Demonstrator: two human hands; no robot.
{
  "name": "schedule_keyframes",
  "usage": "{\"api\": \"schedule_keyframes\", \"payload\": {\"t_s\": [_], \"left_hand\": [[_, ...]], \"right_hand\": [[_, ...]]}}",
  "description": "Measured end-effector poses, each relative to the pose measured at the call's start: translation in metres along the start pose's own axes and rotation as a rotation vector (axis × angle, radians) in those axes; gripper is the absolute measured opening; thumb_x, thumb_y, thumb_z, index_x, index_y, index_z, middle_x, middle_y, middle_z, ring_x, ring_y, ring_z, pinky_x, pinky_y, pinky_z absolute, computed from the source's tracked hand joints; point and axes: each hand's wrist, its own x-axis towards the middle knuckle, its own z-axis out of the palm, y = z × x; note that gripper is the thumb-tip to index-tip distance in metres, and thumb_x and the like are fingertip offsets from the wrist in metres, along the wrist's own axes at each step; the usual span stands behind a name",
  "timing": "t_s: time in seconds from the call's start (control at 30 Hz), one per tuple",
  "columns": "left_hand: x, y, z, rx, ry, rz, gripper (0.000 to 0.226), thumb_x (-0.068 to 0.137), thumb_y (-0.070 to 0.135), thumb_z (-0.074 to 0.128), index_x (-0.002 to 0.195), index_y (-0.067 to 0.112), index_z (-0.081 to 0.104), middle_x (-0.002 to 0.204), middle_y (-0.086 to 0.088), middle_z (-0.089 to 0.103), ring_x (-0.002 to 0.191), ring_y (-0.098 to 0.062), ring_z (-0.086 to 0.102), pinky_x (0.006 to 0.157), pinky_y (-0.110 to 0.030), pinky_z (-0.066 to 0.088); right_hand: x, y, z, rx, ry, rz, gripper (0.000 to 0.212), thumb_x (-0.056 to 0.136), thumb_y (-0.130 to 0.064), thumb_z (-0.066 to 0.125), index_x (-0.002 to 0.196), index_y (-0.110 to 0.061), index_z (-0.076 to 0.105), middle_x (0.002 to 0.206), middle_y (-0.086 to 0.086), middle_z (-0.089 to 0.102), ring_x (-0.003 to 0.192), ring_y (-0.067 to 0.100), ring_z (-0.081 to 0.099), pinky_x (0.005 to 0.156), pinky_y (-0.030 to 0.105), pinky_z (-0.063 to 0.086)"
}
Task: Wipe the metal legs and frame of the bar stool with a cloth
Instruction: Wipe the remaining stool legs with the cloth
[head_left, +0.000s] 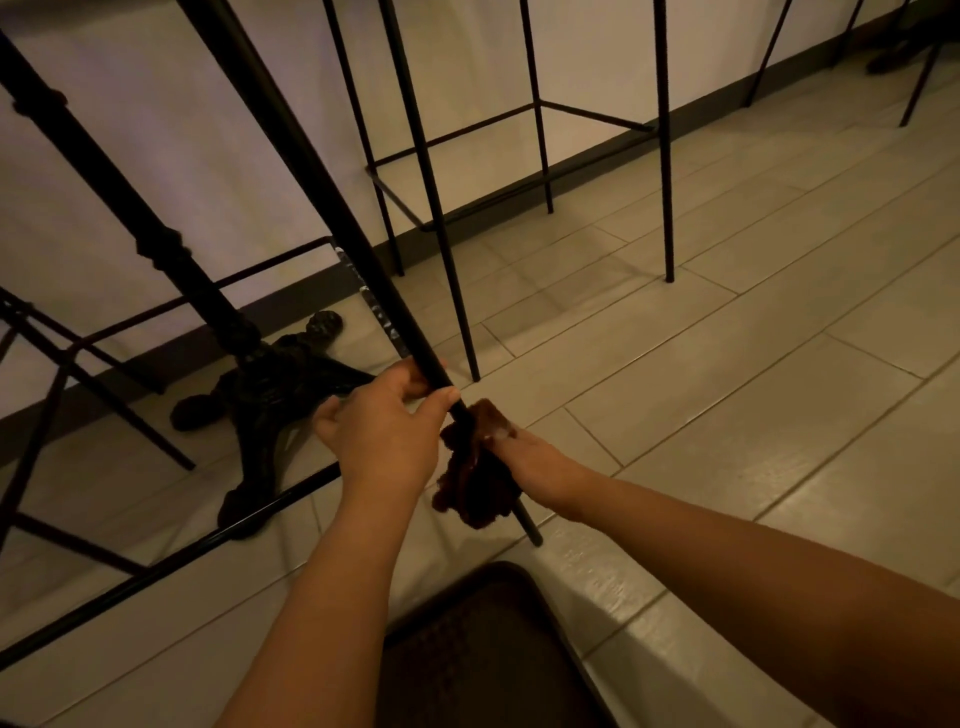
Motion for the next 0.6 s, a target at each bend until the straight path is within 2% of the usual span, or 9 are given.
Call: {"api": "schedule_keyframes", "payload": {"t_s": [0.07, 0.13, 0.17, 0.23, 0.3, 0.4, 0.47, 0.53, 0.6], "left_hand": [[-0.001, 0.001, 0.001, -0.012, 0.014, -0.017, 0.016, 0.086, 0.039, 0.064, 0.101, 0.037, 0.064, 0.083, 0.021, 0.061, 0.07, 0.011, 0.022, 0.103, -0.036, 0.02], [-0.005, 0.001, 0.003, -0.048, 0.036, -0.031, 0.02, 0.087, 0.038, 0.064, 0.106, 0.036, 0.064, 0.083, 0.022, 0.061, 0.081, 0.012, 0.024, 0.103, -0.033, 0.02], [-0.008, 0.001, 0.004, -0.097, 0.046, -0.039, 0.023, 0.088, 0.036, 0.063, 0.11, 0.034, 0.065, 0.086, 0.022, 0.062, 0.094, 0.013, 0.03, 0.108, -0.036, 0.022], [-0.02, -0.001, 0.008, -0.237, 0.049, -0.056, 0.03, 0.091, 0.031, 0.059, 0.121, 0.03, 0.063, 0.096, 0.023, 0.063, 0.117, -0.001, 0.047, 0.112, -0.045, 0.028], [-0.037, -0.006, 0.012, -0.304, 0.084, -0.023, 0.034, 0.095, 0.025, 0.054, 0.128, 0.031, 0.058, 0.105, 0.025, 0.061, 0.124, -0.01, 0.05, 0.111, -0.048, 0.032], [-0.062, -0.014, 0.022, -0.325, 0.199, 0.05, 0.036, 0.096, 0.021, 0.048, 0.128, 0.035, 0.055, 0.116, 0.028, 0.056, 0.126, -0.008, 0.048, 0.109, -0.046, 0.035], [-0.074, -0.017, 0.03, -0.37, 0.223, 0.004, 0.034, 0.095, 0.024, 0.046, 0.123, 0.042, 0.056, 0.114, 0.031, 0.055, 0.121, -0.001, 0.049, 0.103, -0.029, 0.041], [-0.078, -0.019, 0.037, -0.461, 0.161, -0.106, 0.031, 0.096, 0.025, 0.048, 0.115, 0.049, 0.054, 0.109, 0.031, 0.056, 0.111, 0.01, 0.052, 0.086, -0.009, 0.045], [-0.075, -0.022, 0.043, -0.502, 0.057, -0.213, 0.029, 0.096, 0.025, 0.051, 0.117, 0.045, 0.056, 0.105, 0.031, 0.056, 0.095, 0.017, 0.053, 0.066, 0.003, 0.044]], "right_hand": [[-0.006, 0.006, 0.005, -0.11, 0.036, -0.105, 0.024, 0.101, -0.023, 0.041, 0.122, -0.026, 0.054, 0.104, 0.0, 0.071, 0.09, 0.015, 0.07, 0.071, 0.026, 0.053], [-0.008, 0.008, 0.009, -0.27, 0.161, -0.232, 0.026, 0.1, -0.023, 0.045, 0.123, -0.024, 0.056, 0.108, 0.002, 0.07, 0.096, 0.018, 0.068, 0.08, 0.036, 0.054], [-0.008, 0.009, 0.01, -0.338, 0.235, -0.277, 0.026, 0.1, -0.024, 0.047, 0.122, -0.024, 0.06, 0.108, 0.001, 0.071, 0.097, 0.017, 0.067, 0.085, 0.038, 0.054], [-0.01, 0.009, 0.009, -0.411, 0.319, -0.309, 0.025, 0.099, -0.027, 0.049, 0.116, -0.022, 0.067, 0.105, 0.001, 0.072, 0.094, 0.015, 0.067, 0.086, 0.038, 0.054], [-0.01, 0.01, 0.004, -0.452, 0.323, -0.294, 0.025, 0.1, -0.027, 0.049, 0.11, -0.022, 0.071, 0.098, 0.0, 0.073, 0.088, 0.016, 0.068, 0.081, 0.038, 0.055], [-0.008, 0.012, 0.0, -0.495, 0.277, -0.256, 0.025, 0.098, -0.018, 0.049, 0.109, -0.018, 0.072, 0.098, 0.007, 0.074, 0.09, 0.023, 0.069, 0.08, 0.041, 0.054], [-0.007, 0.013, -0.004, -0.461, 0.254, -0.231, 0.025, 0.096, -0.012, 0.05, 0.103, -0.015, 0.074, 0.094, 0.003, 0.074, 0.088, 0.019, 0.069, 0.08, 0.037, 0.055], [-0.008, 0.013, -0.006, -0.407, 0.248, -0.2, 0.025, 0.093, -0.008, 0.049, 0.089, -0.016, 0.072, 0.078, -0.005, 0.07, 0.075, 0.012, 0.066, 0.072, 0.033, 0.056], [-0.009, 0.013, -0.008, -0.353, 0.231, -0.159, 0.023, 0.094, -0.009, 0.048, 0.085, -0.014, 0.069, 0.076, 0.004, 0.068, 0.072, 0.022, 0.065, 0.069, 0.039, 0.055]]}}
